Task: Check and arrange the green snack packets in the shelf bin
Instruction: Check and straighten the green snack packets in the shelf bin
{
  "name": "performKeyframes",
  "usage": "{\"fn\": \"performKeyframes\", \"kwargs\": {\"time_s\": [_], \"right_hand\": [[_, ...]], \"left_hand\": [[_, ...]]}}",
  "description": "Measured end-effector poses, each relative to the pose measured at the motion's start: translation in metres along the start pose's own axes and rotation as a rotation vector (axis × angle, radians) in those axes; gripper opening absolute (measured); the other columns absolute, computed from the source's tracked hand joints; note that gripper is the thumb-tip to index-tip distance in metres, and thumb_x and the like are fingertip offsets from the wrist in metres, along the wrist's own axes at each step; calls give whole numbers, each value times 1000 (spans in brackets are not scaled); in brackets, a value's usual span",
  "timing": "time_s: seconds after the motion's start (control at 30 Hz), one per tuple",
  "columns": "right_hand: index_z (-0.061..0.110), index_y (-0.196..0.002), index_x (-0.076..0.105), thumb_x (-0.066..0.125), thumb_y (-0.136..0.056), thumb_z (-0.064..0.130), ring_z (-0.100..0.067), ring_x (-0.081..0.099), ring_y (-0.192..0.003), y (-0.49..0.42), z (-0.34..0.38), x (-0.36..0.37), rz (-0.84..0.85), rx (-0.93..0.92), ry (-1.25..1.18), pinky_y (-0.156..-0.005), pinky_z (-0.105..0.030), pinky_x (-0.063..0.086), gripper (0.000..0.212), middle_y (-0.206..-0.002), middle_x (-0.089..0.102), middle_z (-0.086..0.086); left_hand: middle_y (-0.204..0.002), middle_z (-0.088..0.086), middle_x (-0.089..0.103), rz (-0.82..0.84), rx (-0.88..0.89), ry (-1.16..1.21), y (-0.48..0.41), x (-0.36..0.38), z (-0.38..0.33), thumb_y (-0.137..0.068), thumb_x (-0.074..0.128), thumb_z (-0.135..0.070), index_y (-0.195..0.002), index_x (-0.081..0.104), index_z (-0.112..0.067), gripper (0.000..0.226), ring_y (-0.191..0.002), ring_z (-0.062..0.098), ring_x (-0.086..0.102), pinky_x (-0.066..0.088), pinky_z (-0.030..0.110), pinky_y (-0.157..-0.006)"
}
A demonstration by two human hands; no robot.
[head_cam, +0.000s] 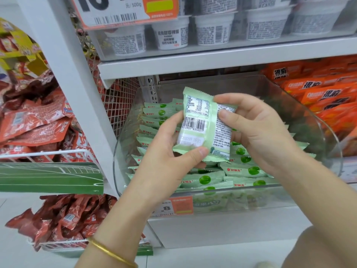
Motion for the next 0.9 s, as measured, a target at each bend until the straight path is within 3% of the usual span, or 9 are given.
{"fn": "performKeyframes", "kwargs": {"time_s": [0.13, 0.27, 0.37, 0.53, 0.63, 0.7, 0.77, 0.83, 0.9], "right_hand": [[19, -101, 66, 71, -75, 18, -21, 62, -71, 0, -1, -1, -30, -8, 7, -57, -29, 54, 27, -89, 63, -21], [19, -98, 63, 67, -80, 10, -22, 62, -69, 0, -5, -3, -48, 11, 41, -54, -28, 51, 21, -91, 68, -19], [24, -95, 65, 75, -72, 17, -24, 61, -73, 0, -6, -2, -26, 21, 86, -59, -35, 51, 26, -96, 69, -16], [14, -95, 68, 47, -94, 22, -14, 59, -67, 1, -4, 3, 37, 37, -29, -51, -27, 48, 22, -85, 65, -4], [8, -107, 67, 29, -89, -2, -18, 62, -66, 1, -7, 8, 111, 88, -158, -53, -30, 52, 43, -87, 59, -16], [18, -106, 71, 43, -75, -6, -18, 64, -75, 0, -5, 8, 128, 53, -88, -58, -27, 53, 48, -96, 63, -11], [32, -100, 73, 63, -65, 0, -6, 62, -91, 0, 3, 7, 132, -71, 254, -69, -16, 50, 49, -103, 64, 8], [28, -101, 70, 75, -67, -4, 3, 57, -102, 2, 4, 15, 190, -127, 432, -75, -8, 45, 46, -116, 57, 9], [19, -97, 70, 74, -69, -4, 2, 58, -106, 2, 4, 22, 216, -146, 417, -79, -10, 45, 36, -120, 59, 5]], "left_hand": [[-110, -22, 63, -19, 1, 16, -1, 0, 0, -84, 63, 0, -134, 46, -30, 60, -102, -4, 60, 56, 22, -69], [-119, -6, 61, -81, 3, 58, -2, -7, 2, -89, 58, -2, -127, 47, -41, 55, -100, 10, 66, 56, 23, -72], [-125, -12, 59, -96, -14, 54, -3, -10, 6, -91, 59, -10, -124, 51, -44, 48, -110, 12, 61, 55, 34, -87], [-127, -15, 59, -158, -143, 78, -4, -20, 20, -80, 64, -36, -122, 56, -47, 44, -116, 14, 57, 47, 41, -97], [-104, -9, 71, -154, -283, 230, -3, -20, 30, -90, 59, -21, -120, 62, -33, 32, -83, 7, 64, 50, 27, -72], [-84, -8, 72, -170, -349, 304, -1, -20, 33, -90, 56, -15, -112, 68, -27, 28, -59, 4, 59, 47, 20, -55], [-73, -6, 68, -190, -391, 326, 0, -20, 34, -89, 55, -13, -107, 72, -23, 26, -48, 4, 53, 42, 16, -44], [-69, -2, 64, -200, -410, 346, 0, -20, 34, -90, 54, -13, -105, 72, -19, 24, -44, 5, 49, 38, 16, -40], [-68, -1, 61, -201, -409, 375, -2, -19, 33, -90, 54, -17, -105, 72, -14, 23, -43, 7, 47, 36, 17, -39]]}}
Point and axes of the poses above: each hand's wrist, its own y-axis away from the middle knuckle, its own x-axis out of the palm, z = x × y, the point moved 9 cm from there along -y, towards the middle knuckle
